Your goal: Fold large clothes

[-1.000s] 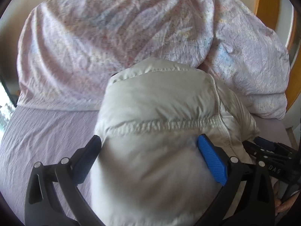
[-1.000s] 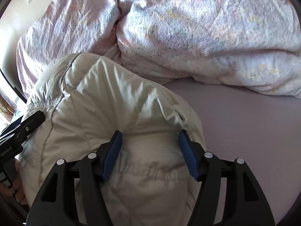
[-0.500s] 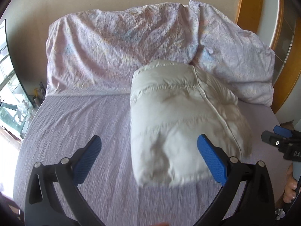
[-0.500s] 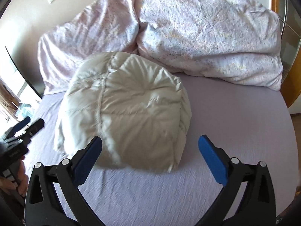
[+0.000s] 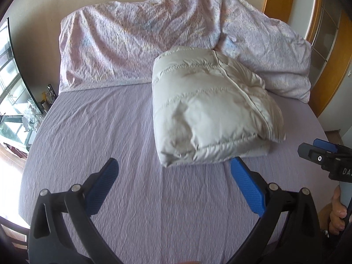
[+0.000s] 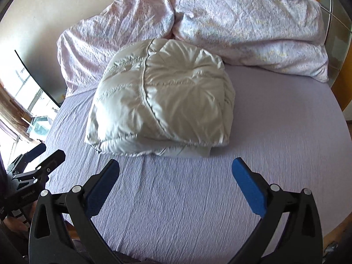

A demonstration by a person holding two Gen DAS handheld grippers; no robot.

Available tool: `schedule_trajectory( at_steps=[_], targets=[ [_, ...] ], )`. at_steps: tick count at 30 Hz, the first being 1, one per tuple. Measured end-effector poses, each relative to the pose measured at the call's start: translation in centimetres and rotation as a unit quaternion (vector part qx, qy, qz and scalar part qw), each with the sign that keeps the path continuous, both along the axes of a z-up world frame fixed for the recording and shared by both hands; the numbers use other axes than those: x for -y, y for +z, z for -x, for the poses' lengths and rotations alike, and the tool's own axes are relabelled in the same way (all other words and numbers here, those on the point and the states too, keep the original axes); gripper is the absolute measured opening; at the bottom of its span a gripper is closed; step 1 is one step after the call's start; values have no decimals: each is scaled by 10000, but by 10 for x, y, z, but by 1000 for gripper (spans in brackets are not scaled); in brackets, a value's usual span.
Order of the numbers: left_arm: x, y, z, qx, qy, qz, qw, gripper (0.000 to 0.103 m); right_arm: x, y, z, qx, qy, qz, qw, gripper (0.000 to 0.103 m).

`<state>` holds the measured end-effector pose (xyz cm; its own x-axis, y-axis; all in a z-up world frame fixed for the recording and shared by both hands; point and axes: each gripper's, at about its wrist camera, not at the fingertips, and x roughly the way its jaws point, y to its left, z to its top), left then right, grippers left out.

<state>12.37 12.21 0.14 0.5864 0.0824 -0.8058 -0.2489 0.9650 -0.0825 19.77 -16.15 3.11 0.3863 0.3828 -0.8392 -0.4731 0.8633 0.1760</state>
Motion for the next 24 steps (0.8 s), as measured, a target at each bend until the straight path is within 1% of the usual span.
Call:
schedule_trajectory(
  at_steps=[7,24],
  targets=[
    [2,-3,10,40,-7,90,10000,101,0,-1,11,12,1,-118,9999,102],
    [6,2,12,285,-203,242,9991,101,2,4,19,75,12,-410,9991,102]
  ],
)
